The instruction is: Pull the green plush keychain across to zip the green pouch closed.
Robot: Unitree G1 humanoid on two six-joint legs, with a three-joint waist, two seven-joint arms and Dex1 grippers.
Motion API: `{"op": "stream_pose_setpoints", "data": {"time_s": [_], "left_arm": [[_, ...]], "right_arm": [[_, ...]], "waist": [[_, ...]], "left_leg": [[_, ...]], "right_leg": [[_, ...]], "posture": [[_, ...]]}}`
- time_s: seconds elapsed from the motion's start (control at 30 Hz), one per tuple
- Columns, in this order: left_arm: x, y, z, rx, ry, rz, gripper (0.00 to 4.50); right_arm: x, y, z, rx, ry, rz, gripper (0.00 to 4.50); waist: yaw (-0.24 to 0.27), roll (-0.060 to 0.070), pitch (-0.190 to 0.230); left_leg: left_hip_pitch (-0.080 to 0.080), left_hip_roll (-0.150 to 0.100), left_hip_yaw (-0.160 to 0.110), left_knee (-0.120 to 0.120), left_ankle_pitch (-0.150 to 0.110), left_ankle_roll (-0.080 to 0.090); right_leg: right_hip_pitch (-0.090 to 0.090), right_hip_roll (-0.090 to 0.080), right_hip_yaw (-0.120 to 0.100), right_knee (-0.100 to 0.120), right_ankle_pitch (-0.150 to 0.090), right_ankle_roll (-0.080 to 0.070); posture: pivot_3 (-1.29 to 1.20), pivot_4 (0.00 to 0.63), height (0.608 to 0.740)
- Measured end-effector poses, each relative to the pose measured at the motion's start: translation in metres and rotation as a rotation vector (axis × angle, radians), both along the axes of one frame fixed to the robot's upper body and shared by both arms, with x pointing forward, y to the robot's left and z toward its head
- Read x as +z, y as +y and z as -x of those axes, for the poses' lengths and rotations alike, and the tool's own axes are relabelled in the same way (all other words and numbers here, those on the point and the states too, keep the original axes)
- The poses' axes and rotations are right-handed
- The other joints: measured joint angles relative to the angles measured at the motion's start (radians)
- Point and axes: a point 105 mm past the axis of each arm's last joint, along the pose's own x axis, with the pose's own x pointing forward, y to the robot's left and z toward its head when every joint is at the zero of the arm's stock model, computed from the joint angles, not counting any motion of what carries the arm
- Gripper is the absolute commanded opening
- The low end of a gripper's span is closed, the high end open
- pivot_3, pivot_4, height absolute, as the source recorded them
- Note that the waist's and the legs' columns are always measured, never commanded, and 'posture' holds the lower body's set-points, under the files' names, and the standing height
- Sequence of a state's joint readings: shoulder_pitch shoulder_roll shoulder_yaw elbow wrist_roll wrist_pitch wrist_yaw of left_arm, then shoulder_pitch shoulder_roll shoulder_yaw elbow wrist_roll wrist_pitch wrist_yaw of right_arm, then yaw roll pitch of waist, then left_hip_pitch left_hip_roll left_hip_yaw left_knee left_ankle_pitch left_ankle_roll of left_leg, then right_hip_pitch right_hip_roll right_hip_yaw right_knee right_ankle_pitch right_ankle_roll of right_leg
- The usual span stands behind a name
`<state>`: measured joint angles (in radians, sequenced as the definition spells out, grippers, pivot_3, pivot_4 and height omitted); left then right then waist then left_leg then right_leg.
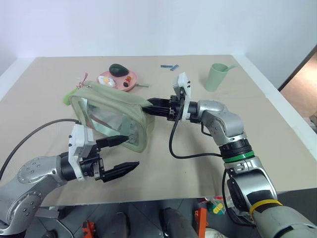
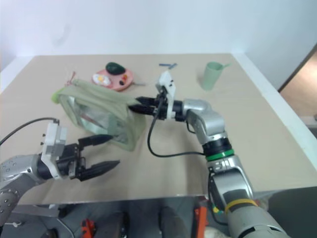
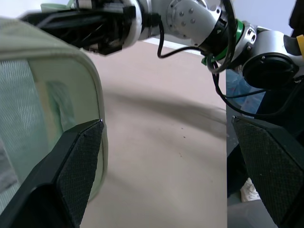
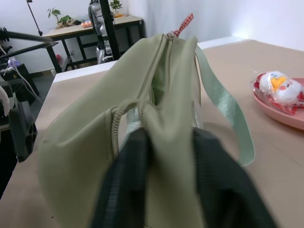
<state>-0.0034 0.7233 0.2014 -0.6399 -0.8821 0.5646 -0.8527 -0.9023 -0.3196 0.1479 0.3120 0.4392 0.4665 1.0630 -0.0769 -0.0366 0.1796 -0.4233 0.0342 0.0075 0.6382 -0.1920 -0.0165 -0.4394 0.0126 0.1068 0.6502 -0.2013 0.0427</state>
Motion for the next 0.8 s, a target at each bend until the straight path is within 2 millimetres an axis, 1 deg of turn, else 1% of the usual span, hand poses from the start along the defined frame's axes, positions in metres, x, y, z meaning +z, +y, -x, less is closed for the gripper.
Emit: {"op": "stream_pose_setpoints", "data": {"time_s": [0.03,0.2,0.33,0.4,0.47,0.5,0.57,0.63,0.67,0.7,0.73,0.8], "left_arm": [[0.001,0.000,0.000,0.001,-0.003,0.000,4.50],[0.001,-0.002,-0.003,0.013,-0.008,0.008,4.50],[0.003,-0.001,-0.009,0.049,-0.017,0.036,4.50],[0.004,0.000,-0.014,0.072,-0.037,0.037,4.50],[0.005,-0.002,-0.017,0.084,-0.058,0.049,4.50],[0.005,-0.004,-0.017,0.081,-0.062,0.047,4.50],[0.005,-0.006,-0.018,0.080,-0.069,0.047,4.50],[0.006,-0.008,-0.019,0.085,-0.076,0.051,4.50],[0.005,-0.009,-0.019,0.085,-0.075,0.053,4.50],[0.004,-0.010,-0.019,0.081,-0.072,0.055,4.50],[0.002,-0.012,-0.019,0.075,-0.067,0.054,4.50],[0.001,-0.013,-0.019,0.075,-0.067,0.049,4.50]], "right_arm": [[-0.001,0.000,0.000,0.002,0.000,0.003,0.02],[-0.002,0.000,0.001,0.014,-0.013,0.015,0.02],[0.003,-0.005,0.003,0.049,-0.089,0.074,0.02],[0.010,-0.016,0.000,0.060,-0.145,0.122,0.02],[0.021,-0.034,-0.004,0.061,-0.220,0.192,0.02],[0.026,-0.040,-0.006,0.063,-0.248,0.215,0.02],[0.029,-0.049,-0.009,0.072,-0.288,0.251,0.02],[0.027,-0.062,-0.015,0.067,-0.293,0.294,0.02],[0.026,-0.071,-0.019,0.056,-0.284,0.314,0.35],[0.026,-0.077,-0.022,0.046,-0.279,0.325,0.35],[0.026,-0.084,-0.026,0.028,-0.270,0.341,0.92],[0.029,-0.091,-0.030,0.005,-0.265,0.337,1.59]], "waist": [[0.000,0.000,0.000],[0.000,0.000,0.000],[0.001,0.000,0.000],[0.002,0.000,0.000],[0.004,0.000,0.000],[0.003,0.000,0.000],[0.002,0.000,0.000],[0.001,0.000,0.000],[0.001,0.001,0.000],[0.001,0.001,0.000],[0.000,0.001,0.000],[-0.002,0.001,0.000]], "left_leg": [[0.000,0.000,0.000,0.000,0.000,0.000],[0.000,0.000,0.000,0.000,0.000,0.000],[0.000,-0.001,0.000,0.000,0.000,0.000],[0.000,-0.002,0.000,0.000,0.000,0.000],[0.000,-0.002,0.000,0.001,0.000,0.000],[0.000,-0.002,0.000,0.000,0.000,0.000],[0.000,-0.002,0.000,0.000,0.000,0.000],[0.000,-0.002,0.000,-0.001,0.000,0.000],[0.000,-0.002,0.000,0.000,0.000,0.000],[0.000,-0.002,0.000,-0.001,0.000,0.000],[0.000,-0.002,0.000,0.000,0.000,0.000],[0.000,-0.002,0.000,0.000,0.000,0.000]], "right_leg": [[0.000,0.000,0.000,0.000,0.000,0.000],[0.000,0.000,0.000,0.000,0.000,0.000],[0.000,0.000,0.000,0.000,0.000,0.000],[0.000,-0.001,0.000,0.000,0.000,0.000],[0.001,-0.001,0.000,0.000,0.000,0.000],[0.001,-0.001,0.000,-0.001,0.000,0.000],[0.001,-0.001,0.000,0.000,0.000,0.000],[0.000,-0.001,0.000,0.000,0.000,0.000],[0.000,-0.001,0.000,0.000,0.000,0.000],[0.000,-0.001,0.000,0.000,0.000,0.000],[0.000,-0.001,0.001,0.000,0.000,0.000],[0.000,-0.001,0.001,0.000,0.000,0.000]], "posture": [[0.00,0.150,0.740],[0.00,0.150,0.740],[0.00,0.150,0.740],[0.00,0.150,0.740],[0.00,0.150,0.740],[0.00,0.150,0.740],[0.00,0.150,0.740],[0.00,0.150,0.740],[0.00,0.150,0.740],[0.00,0.150,0.740],[0.00,0.150,0.740],[0.00,0.150,0.740]]}}
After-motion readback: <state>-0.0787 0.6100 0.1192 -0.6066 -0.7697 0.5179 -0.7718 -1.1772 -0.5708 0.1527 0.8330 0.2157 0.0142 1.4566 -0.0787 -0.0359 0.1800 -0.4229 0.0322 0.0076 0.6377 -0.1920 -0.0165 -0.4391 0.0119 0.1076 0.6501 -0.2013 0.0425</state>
